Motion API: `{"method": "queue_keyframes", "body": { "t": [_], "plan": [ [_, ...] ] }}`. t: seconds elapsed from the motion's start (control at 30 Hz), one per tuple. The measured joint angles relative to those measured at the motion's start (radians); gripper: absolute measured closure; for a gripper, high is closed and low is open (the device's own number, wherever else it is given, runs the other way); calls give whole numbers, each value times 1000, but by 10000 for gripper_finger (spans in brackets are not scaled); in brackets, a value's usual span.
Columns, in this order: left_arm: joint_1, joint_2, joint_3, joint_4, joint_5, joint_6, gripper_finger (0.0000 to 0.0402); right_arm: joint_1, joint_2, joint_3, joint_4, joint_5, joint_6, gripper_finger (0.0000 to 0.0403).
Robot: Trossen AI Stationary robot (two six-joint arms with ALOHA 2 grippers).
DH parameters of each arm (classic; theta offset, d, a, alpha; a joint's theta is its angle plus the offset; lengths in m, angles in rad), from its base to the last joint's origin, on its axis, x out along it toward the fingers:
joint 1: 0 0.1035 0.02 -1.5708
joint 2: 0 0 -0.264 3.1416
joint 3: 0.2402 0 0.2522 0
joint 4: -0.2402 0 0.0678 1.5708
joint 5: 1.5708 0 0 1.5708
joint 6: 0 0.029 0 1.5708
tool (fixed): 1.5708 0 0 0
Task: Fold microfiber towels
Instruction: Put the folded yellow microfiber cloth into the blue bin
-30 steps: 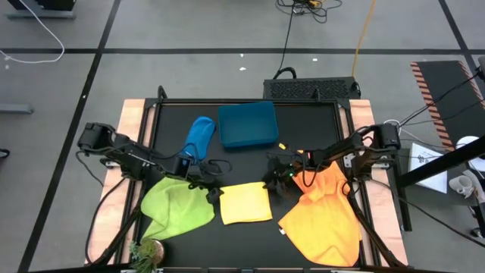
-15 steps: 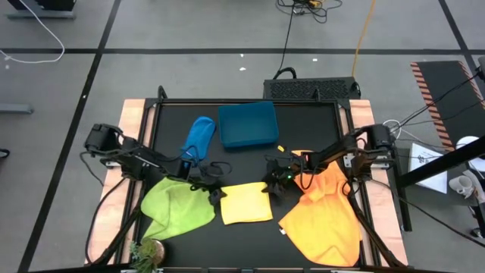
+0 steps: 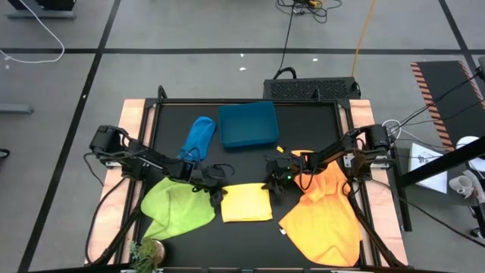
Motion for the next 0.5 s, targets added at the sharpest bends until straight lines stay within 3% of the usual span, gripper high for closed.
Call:
{"method": "queue_keyframes", "body": {
  "t": [0.1, 0.27, 0.5],
  "plan": [
    [13, -7, 6, -4, 34, 30, 388, 0, -20, -1, -3, -1, -7, 394],
    [46, -29, 64, -28, 27, 110, 395, -10, -131, -2, -57, 0, -26, 396],
    [89, -109, 192, -153, -115, 291, 397, -32, -382, -1, -209, 108, -110, 400]
  ]
}}
